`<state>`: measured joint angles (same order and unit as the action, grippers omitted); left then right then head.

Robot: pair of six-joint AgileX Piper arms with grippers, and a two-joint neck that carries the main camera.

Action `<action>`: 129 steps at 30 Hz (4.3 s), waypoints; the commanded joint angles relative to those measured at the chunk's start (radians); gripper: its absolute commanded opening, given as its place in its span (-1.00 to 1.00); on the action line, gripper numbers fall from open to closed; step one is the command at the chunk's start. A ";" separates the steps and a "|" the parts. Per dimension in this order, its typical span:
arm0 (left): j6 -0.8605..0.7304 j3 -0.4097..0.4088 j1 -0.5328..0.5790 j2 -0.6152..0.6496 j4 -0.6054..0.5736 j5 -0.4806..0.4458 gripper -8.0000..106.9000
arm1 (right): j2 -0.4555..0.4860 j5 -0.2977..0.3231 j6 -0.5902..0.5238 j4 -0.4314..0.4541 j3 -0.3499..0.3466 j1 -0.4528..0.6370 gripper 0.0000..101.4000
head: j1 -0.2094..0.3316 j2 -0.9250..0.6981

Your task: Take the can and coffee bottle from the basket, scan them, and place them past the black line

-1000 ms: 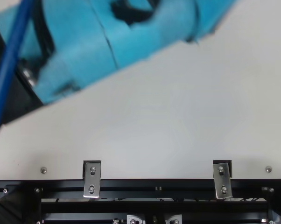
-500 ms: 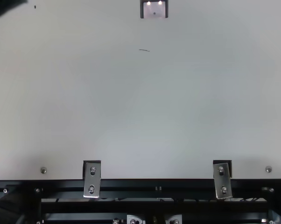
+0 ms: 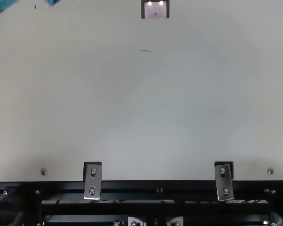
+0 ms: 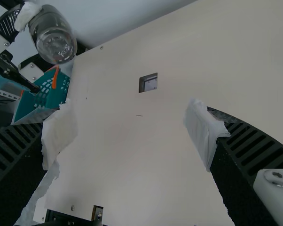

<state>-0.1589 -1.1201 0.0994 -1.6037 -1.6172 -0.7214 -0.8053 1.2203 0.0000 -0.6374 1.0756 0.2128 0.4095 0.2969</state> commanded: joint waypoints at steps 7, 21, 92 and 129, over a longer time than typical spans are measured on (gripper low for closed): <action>-0.047 0.165 -0.054 0.081 -0.053 -0.104 -0.68 | 0.000 0.000 0.000 0.000 0.000 0.000 1.00 | 0.027 0.006; -0.047 0.208 -0.064 0.108 -0.047 -0.136 -0.68 | 0.000 0.000 0.000 0.000 0.000 0.000 1.00 | 0.027 0.006; 0.077 0.221 -0.061 0.078 -0.120 -0.219 -0.68 | -0.667 0.000 0.314 -0.516 0.200 -0.310 1.00 | 0.027 0.006; 0.077 0.221 -0.061 0.078 -0.120 -0.219 -0.68 | -0.904 -0.001 0.306 -0.710 0.293 -0.367 1.00 | 0.027 0.006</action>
<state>-0.0815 -0.8988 0.0379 -1.5257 -1.7369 -0.9404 -1.7056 1.2188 0.3070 -1.3449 1.3659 -0.1512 0.4095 0.2917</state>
